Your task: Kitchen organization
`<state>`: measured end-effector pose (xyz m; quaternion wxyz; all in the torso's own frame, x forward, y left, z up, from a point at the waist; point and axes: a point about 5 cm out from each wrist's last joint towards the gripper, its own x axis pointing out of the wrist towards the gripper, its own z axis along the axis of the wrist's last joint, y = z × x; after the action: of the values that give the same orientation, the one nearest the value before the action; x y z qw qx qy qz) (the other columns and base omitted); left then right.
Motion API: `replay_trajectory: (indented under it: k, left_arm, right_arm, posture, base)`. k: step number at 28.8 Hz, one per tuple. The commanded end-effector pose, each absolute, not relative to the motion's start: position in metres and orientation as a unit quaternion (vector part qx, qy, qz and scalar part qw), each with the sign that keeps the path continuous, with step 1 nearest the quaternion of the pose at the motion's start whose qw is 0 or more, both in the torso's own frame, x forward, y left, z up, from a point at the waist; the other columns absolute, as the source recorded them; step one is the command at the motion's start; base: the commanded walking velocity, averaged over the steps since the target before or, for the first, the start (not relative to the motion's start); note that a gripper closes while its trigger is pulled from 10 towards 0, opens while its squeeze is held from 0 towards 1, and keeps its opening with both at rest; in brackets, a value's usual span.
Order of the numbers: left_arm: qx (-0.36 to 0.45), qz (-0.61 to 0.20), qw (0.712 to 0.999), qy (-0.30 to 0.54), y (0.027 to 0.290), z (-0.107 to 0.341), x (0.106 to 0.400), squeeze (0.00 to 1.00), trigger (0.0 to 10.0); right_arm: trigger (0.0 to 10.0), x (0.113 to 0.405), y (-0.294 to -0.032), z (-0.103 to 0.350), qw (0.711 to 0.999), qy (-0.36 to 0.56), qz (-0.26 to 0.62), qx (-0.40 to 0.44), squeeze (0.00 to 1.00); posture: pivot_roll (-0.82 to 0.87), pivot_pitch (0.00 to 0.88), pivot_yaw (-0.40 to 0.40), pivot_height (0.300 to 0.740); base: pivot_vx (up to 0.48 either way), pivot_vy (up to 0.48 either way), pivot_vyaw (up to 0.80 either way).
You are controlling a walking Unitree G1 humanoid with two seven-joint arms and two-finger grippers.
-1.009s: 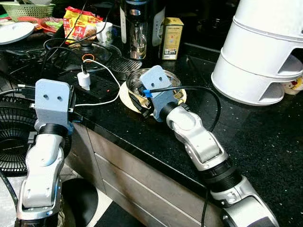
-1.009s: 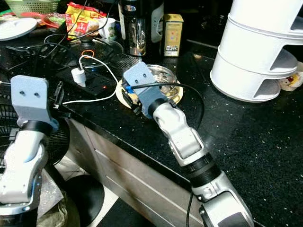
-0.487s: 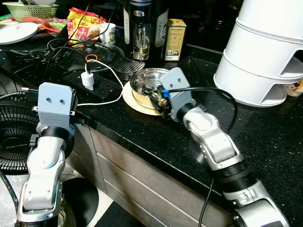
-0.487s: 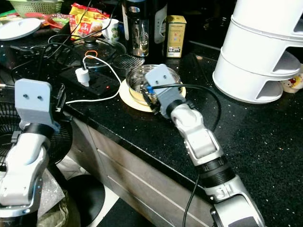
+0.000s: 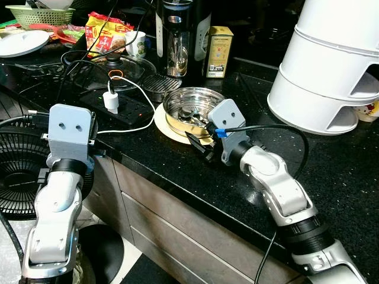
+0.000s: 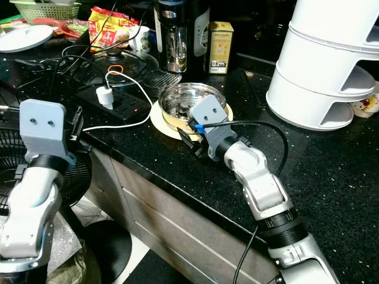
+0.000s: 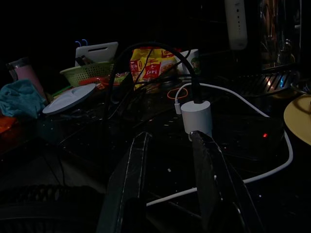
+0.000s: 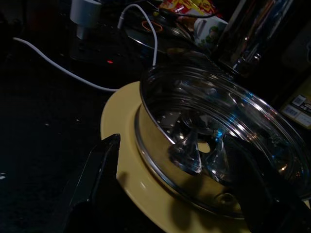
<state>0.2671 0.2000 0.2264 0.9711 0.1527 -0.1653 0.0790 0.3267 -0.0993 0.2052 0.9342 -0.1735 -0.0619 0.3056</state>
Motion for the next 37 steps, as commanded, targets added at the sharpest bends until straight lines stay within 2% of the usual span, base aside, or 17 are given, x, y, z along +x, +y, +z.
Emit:
replay_trajectory:
  k: [1,15,22,37]
  left_arm:
    - [0.162,0.071,0.970,-0.166,0.198,0.228,0.269,0.00,10.0]
    - [0.163,0.065,0.970,-0.169,0.195,0.228,0.269,0.00,10.0]
    - [0.162,0.063,0.970,-0.170,0.194,0.228,0.269,0.00,10.0]
    - [0.161,0.065,0.970,-0.169,0.194,0.228,0.269,0.00,10.0]
  right_arm:
    - [10.0,0.325,-0.102,0.205,0.935,-0.067,0.306,-0.165,0.00]
    - [10.0,0.320,-0.097,0.209,0.936,-0.084,0.314,-0.132,0.00]
    - [10.0,0.315,-0.089,0.208,0.925,-0.084,0.345,-0.138,0.00]
    - [10.0,0.322,-0.087,0.214,0.934,-0.085,0.318,-0.137,0.00]
  posture:
    - [0.04,0.000,-0.024,0.740]
    - [0.04,0.000,-0.025,0.740]
    - [0.04,0.000,-0.026,0.740]
    - [0.04,0.000,-0.024,0.740]
  base:
    - [0.000,0.000,0.00]
    - [0.000,0.000,0.00]
    - [0.000,0.000,0.00]
    - [0.000,0.000,0.00]
